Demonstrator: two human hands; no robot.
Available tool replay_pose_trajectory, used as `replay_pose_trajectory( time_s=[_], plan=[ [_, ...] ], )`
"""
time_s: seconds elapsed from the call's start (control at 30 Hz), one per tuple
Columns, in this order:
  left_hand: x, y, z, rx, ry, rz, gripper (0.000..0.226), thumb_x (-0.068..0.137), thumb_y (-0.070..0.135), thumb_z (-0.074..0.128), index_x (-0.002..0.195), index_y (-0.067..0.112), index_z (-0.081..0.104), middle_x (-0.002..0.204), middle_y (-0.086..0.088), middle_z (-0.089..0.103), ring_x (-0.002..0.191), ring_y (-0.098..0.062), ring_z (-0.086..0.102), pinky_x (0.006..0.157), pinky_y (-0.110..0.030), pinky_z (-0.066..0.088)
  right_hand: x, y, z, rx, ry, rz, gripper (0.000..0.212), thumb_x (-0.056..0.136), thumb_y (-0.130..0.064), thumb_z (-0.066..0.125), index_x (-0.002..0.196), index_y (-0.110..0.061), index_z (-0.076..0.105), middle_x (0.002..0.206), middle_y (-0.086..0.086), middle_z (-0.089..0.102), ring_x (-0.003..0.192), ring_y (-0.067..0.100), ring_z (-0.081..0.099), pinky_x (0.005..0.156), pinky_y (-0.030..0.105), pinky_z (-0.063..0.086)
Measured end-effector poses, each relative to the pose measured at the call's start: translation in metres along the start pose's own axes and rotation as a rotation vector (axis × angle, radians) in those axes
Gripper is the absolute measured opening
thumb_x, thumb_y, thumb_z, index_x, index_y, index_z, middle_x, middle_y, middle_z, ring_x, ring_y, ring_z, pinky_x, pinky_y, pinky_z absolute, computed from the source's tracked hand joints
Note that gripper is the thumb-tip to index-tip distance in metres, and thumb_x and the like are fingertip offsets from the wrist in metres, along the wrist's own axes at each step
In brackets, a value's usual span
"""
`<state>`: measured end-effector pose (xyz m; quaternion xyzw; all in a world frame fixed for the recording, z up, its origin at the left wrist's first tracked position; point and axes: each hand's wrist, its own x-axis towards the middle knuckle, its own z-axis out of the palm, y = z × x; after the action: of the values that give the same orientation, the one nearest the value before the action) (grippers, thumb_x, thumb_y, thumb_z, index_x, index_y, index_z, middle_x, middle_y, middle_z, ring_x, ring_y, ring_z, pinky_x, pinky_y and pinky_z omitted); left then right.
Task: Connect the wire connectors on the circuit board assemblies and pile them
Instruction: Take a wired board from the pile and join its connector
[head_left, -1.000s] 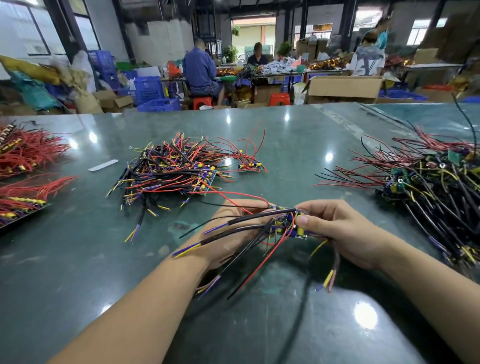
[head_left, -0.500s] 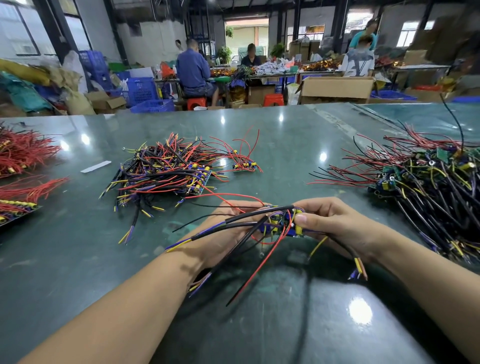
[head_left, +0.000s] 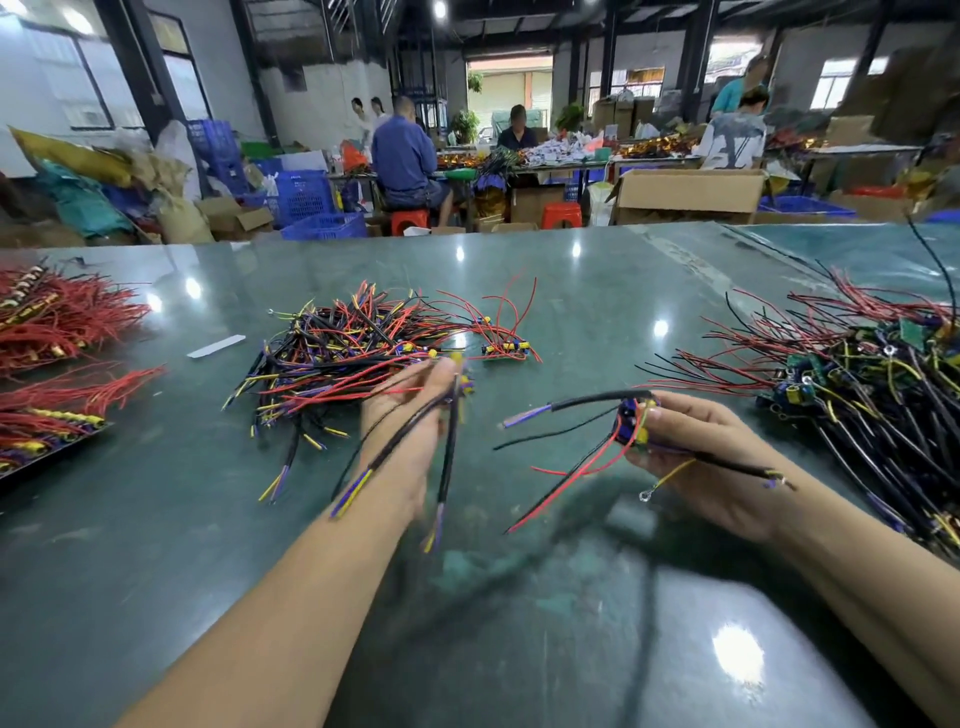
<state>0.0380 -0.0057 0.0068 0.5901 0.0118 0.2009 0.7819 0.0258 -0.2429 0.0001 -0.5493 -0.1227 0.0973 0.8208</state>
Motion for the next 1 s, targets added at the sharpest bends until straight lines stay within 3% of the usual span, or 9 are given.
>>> replay_pose_trajectory(
  time_s=[0.13, 0.3, 0.4, 0.6, 0.73, 0.83, 0.93, 1.0],
  plan=[
    [0.016, 0.011, -0.018, -0.035, 0.327, 0.100, 0.020, 0.091, 0.008, 0.060, 0.073, 0.013, 0.064, 0.049, 0.014, 0.061, 0.046, 0.001, 0.051, 0.050, -0.016, 0.046, 0.001, -0.004, 0.007, 0.073, 0.150, -0.016, 0.016, 0.074, -0.008, 0.058, 0.074, -0.006, 0.074, 0.072, 0.007, 0.071, 0.065, 0.011, 0.068, 0.064, 0.020, 0.057],
    [0.028, 0.011, -0.034, -0.061, 0.357, -0.039, 0.009, 0.091, 0.007, 0.061, 0.088, 0.012, 0.054, 0.069, -0.004, 0.057, 0.051, -0.008, 0.054, 0.040, -0.014, 0.047, 0.002, -0.005, 0.016, 0.074, 0.297, -0.001, 0.011, 0.087, 0.000, 0.052, 0.084, 0.000, 0.062, 0.064, 0.006, 0.069, 0.054, 0.010, 0.065, 0.054, 0.016, 0.052],
    [0.034, 0.008, -0.032, 0.109, 0.459, -0.133, 0.010, 0.088, 0.017, 0.066, 0.084, 0.015, 0.057, 0.057, 0.004, 0.057, 0.034, 0.002, 0.048, 0.032, -0.010, 0.036, 0.002, -0.004, 0.019, 0.087, 0.315, -0.008, 0.008, 0.087, -0.002, 0.054, 0.086, 0.000, 0.062, 0.065, 0.006, 0.068, 0.053, 0.010, 0.063, 0.051, 0.015, 0.050],
    [0.037, 0.006, -0.034, 0.281, 0.338, -0.318, 0.021, 0.084, 0.010, 0.060, 0.068, 0.019, 0.051, 0.059, 0.002, 0.047, 0.046, -0.011, 0.035, 0.039, -0.010, 0.024, 0.002, -0.003, 0.022, 0.092, 0.310, -0.033, 0.019, 0.069, -0.010, 0.061, 0.084, 0.001, 0.063, 0.068, 0.007, 0.071, 0.056, 0.010, 0.066, 0.053, 0.016, 0.054],
    [0.035, 0.007, -0.035, 0.335, 0.210, -0.419, 0.026, 0.087, 0.008, 0.054, 0.064, 0.017, 0.044, 0.042, 0.006, 0.040, 0.030, -0.005, 0.033, 0.036, -0.009, 0.024, 0.002, -0.003, 0.023, 0.110, 0.306, -0.043, 0.020, 0.070, -0.010, 0.061, 0.086, 0.002, 0.063, 0.069, 0.009, 0.071, 0.056, 0.011, 0.066, 0.052, 0.017, 0.054],
    [0.033, 0.007, -0.034, 0.237, 0.168, -0.403, 0.025, 0.091, 0.004, 0.052, 0.069, 0.016, 0.055, 0.039, 0.008, 0.050, 0.027, -0.002, 0.039, 0.032, -0.009, 0.030, 0.001, -0.002, 0.023, 0.106, 0.304, -0.042, 0.022, 0.069, -0.010, 0.062, 0.088, 0.003, 0.063, 0.070, 0.010, 0.071, 0.056, 0.010, 0.065, 0.050, 0.016, 0.052],
    [0.035, 0.015, -0.031, -0.094, 0.157, -0.290, 0.019, 0.095, -0.001, 0.047, 0.092, 0.005, 0.064, 0.071, -0.001, 0.071, 0.053, -0.002, 0.063, 0.047, -0.011, 0.049, 0.001, -0.002, 0.023, 0.097, 0.317, -0.038, 0.015, 0.074, -0.006, 0.060, 0.086, 0.003, 0.063, 0.069, 0.010, 0.071, 0.055, 0.010, 0.065, 0.049, 0.016, 0.052],
    [0.039, 0.019, -0.032, -0.276, 0.215, -0.228, 0.022, 0.096, -0.005, 0.042, 0.112, -0.007, 0.056, 0.107, -0.018, 0.064, 0.094, -0.016, 0.067, 0.071, -0.012, 0.052, 0.002, -0.003, 0.023, 0.096, 0.331, -0.036, 0.008, 0.082, -0.002, 0.057, 0.085, 0.002, 0.064, 0.068, 0.009, 0.070, 0.055, 0.010, 0.064, 0.050, 0.016, 0.053]
  ],
)
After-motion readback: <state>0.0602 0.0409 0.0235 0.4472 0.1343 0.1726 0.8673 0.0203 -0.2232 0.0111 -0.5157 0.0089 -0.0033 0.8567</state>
